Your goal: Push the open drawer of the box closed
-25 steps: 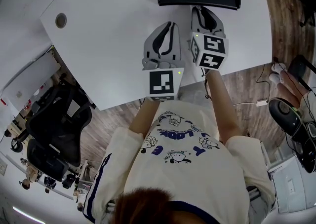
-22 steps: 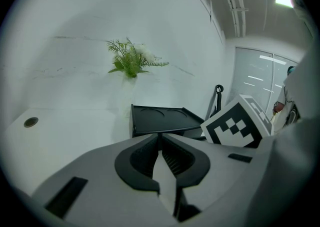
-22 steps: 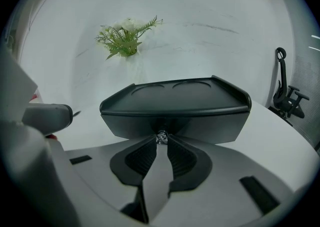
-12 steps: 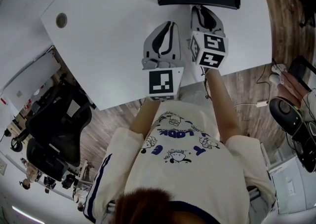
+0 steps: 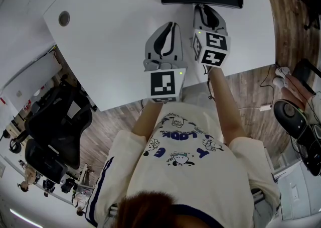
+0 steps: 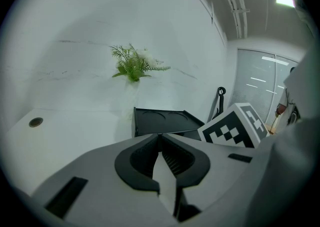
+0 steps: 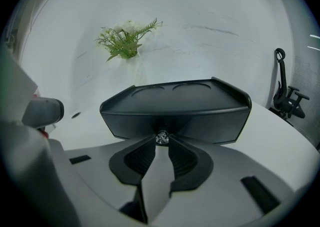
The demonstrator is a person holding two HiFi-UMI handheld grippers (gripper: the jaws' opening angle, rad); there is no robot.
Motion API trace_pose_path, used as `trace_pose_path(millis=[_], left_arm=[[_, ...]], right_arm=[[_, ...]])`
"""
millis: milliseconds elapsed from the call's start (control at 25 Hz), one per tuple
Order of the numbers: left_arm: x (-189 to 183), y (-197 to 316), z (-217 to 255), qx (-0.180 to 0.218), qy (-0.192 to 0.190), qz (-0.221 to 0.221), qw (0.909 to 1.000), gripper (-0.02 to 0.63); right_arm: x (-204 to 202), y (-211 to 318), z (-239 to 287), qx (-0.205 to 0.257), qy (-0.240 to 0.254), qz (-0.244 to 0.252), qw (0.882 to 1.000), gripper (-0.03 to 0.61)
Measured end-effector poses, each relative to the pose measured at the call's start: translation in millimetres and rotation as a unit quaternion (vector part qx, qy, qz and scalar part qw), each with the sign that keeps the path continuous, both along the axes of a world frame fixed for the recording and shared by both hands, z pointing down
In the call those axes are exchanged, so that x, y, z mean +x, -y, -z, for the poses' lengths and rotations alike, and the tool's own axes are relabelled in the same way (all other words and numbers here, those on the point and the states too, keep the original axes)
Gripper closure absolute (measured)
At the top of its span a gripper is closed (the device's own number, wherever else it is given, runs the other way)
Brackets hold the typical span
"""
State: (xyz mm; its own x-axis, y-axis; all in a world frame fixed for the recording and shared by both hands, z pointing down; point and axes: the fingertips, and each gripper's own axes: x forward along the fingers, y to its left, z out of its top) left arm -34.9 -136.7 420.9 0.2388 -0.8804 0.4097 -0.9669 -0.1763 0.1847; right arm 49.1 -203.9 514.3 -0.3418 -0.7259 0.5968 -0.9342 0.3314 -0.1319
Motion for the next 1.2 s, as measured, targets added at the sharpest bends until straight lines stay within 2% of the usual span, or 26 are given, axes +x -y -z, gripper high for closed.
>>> trace_pose_path(millis=[120,240,600,760,1200], left_arm=[[0,-1,4,0.005,-0.002,0.004,1.0,0.581],[-1,-1,11,0.012,-0.003,0.009,0.9999,0.581],[-1,-6,46,0.048,-0.004,0.016,0.9987,0.581],[-1,-9,58,0.064,0.0,0.017,0.9978,0.581],[-1,-26,92,0.094,-0.004,0.026,0.9953,0.581]], right_arm=[[-1,-8,4,0.004,-0.001,0.009,1.0,0.431],[-3,-20,16,0.007,0.012,0.008,1.0,0.433],[2,-53,95,0.089,0.045,-0.007,0.995,0.524],[2,-60,117,0.111,0.065,-0.008,0.992,0.531],[12,-75,165,0.169,0.069,-0.019,0.983,0.535]])
